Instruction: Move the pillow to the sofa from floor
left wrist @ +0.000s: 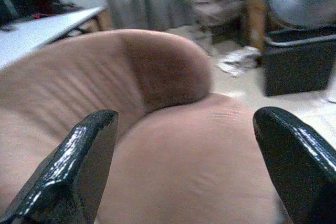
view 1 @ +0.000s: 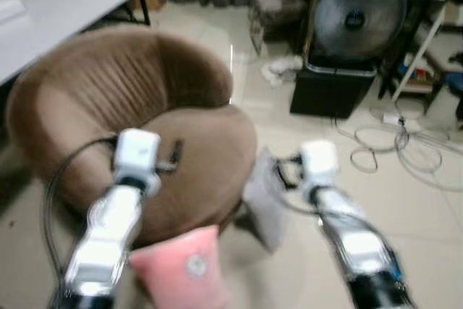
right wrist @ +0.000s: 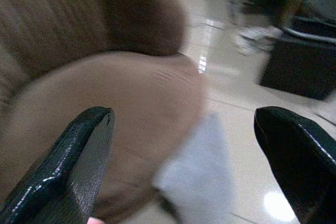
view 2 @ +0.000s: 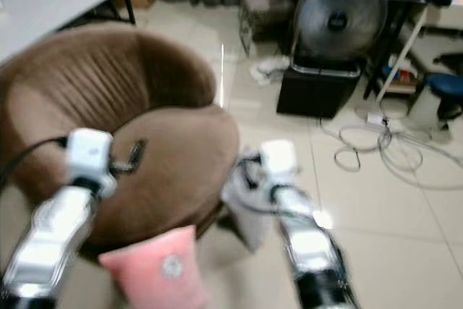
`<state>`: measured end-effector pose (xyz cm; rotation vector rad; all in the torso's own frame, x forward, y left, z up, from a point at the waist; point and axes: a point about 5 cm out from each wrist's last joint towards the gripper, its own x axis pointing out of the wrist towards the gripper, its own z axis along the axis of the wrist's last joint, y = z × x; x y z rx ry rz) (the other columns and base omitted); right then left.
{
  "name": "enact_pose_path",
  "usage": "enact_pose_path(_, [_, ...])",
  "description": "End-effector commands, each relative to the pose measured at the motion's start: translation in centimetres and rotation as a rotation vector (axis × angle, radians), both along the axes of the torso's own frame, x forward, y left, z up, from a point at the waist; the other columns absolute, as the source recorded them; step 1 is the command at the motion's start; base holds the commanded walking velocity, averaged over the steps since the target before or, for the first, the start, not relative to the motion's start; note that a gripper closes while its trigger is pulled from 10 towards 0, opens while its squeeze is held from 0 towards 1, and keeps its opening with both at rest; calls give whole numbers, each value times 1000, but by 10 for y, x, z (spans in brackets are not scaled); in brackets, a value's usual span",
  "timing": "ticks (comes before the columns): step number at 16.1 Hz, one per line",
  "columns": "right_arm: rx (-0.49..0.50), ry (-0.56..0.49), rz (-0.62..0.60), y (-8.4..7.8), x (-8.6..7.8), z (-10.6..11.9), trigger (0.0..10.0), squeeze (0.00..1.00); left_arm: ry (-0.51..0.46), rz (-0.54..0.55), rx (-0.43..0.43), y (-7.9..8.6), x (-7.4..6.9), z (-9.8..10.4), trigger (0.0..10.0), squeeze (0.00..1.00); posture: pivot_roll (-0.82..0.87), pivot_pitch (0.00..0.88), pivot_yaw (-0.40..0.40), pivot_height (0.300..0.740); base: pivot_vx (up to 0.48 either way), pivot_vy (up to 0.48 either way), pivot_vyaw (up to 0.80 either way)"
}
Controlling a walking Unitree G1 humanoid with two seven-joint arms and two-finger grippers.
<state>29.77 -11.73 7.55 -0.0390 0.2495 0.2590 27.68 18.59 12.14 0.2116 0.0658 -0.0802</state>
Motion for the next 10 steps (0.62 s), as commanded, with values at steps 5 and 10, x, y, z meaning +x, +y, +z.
enact_pose_path(5, [-40,-13,-33,-14,3,2,10000,0,-15,-27,-3,-8,3,3,10000,0,143,0,26,740,0,480,0])
enact_pose_path(10, [-40,-12,-33,-13,3,2,10000,0,-16,-23,0,-7,3,3,10000,0,146,0,26,740,0,480,0])
